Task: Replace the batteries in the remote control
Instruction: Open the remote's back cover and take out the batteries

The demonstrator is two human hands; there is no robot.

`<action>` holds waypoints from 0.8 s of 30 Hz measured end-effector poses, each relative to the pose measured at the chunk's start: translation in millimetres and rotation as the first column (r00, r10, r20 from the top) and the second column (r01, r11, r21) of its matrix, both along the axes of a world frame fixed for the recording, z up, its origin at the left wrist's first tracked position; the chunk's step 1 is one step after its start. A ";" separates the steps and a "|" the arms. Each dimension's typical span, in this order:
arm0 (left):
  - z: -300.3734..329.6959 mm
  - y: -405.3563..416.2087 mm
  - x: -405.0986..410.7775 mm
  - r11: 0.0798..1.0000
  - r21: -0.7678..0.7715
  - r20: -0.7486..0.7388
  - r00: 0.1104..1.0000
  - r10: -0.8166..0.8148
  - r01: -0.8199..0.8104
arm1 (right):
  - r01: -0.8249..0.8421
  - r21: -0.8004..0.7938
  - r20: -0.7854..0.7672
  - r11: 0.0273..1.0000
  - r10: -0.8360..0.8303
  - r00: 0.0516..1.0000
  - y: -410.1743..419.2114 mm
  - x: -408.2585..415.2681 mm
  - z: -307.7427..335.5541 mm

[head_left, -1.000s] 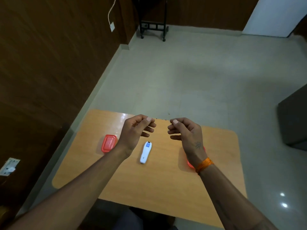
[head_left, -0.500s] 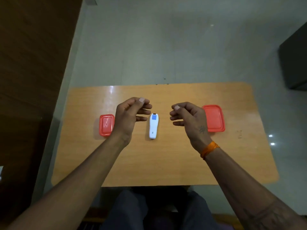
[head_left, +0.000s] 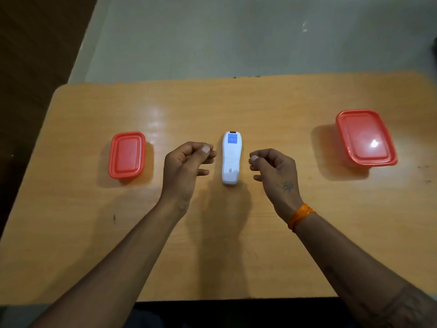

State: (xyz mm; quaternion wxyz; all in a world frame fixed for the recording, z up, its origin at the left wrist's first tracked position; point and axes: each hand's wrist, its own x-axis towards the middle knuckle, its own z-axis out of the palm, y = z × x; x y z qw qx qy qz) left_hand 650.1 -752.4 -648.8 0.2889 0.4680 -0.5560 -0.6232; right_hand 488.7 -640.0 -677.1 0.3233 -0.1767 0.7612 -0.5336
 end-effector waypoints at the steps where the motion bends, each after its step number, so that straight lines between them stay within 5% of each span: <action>1: -11.7 -0.5 1.6 1.000 -0.013 -0.014 1.000 0.005 -0.006 | 0.002 -0.006 -0.030 1.000 -0.002 1.000 0.4 0.7 -12.9; 13: -76.1 49.3 38.1 0.964 -0.263 -0.024 0.998 -0.059 0.051 | -0.013 -0.159 -0.285 0.987 -0.033 0.958 29.2 18.1 -49.6; 24: -66.6 64.7 24.9 0.958 -0.267 0.183 0.982 -0.052 0.101 | -0.058 0.019 -0.327 0.998 0.061 0.943 33.3 31.2 -42.4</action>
